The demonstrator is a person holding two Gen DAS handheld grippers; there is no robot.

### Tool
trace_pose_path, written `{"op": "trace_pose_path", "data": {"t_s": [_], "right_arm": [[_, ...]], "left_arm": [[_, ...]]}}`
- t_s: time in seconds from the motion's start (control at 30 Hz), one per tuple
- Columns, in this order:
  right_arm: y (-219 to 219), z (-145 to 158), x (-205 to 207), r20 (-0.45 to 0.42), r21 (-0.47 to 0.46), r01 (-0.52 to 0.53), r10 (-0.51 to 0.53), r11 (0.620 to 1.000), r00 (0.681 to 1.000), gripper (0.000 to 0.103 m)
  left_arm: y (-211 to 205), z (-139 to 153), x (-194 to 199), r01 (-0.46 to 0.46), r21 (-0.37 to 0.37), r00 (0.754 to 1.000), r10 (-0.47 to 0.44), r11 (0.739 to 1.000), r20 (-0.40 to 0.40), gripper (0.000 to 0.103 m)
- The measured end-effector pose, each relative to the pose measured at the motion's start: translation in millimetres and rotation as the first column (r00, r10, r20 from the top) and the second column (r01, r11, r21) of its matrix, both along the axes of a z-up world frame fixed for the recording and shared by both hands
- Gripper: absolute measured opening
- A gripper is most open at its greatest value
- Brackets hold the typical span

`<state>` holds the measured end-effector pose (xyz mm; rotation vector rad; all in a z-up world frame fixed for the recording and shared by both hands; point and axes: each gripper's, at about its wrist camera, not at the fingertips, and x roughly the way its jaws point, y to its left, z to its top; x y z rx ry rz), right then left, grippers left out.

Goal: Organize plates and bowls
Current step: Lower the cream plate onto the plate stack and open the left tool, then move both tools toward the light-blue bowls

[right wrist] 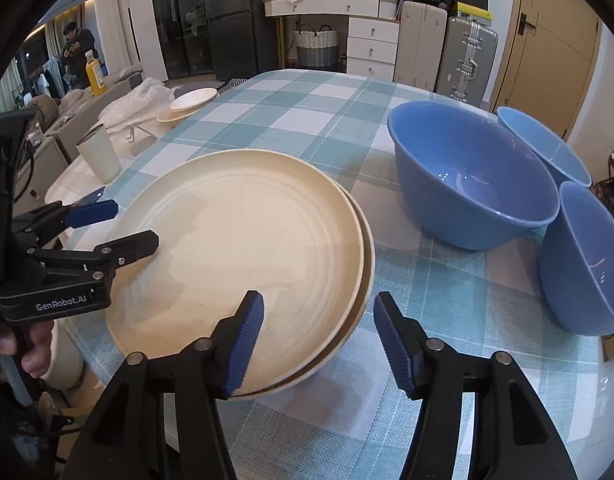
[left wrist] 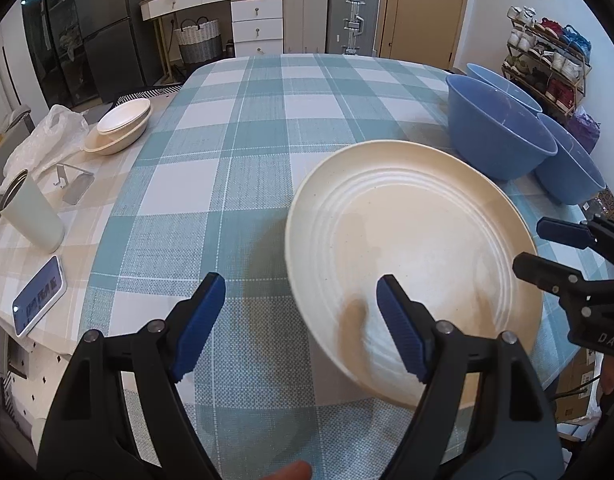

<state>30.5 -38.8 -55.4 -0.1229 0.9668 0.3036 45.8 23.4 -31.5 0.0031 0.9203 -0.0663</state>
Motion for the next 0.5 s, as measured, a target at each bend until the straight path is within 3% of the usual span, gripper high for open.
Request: {"op": "trace_pose_path", "data": {"t_s": [0.2, 0.4, 0.5], "right_arm": [[-7.1, -2.7, -0.9, -0.003, -0.009, 0.011, -0.011, 1.000, 1.000, 0.060], [-15.9, 5.7, -4.9, 0.021, 0.028, 0.008, -0.009, 1.000, 1.000, 0.072], [-22.0, 14.9, -7.3, 0.048, 0.059, 0.012, -0.015, 0.998, 0.999, 0.083]], "left_arm": [[-10.0, -12.7, 5.7, 0.010, 0.034, 1.000, -0.009, 0.999, -0.012, 0.076], [-14.2, -12.4, 10.4, 0.026, -0.006, 1.000, -0.026, 1.000, -0.010, 0.076], [-18.4, -0.9, 8.3, 0.041, -0.018, 0.999, -0.041, 0.999, 0.016, 0.076]]}}
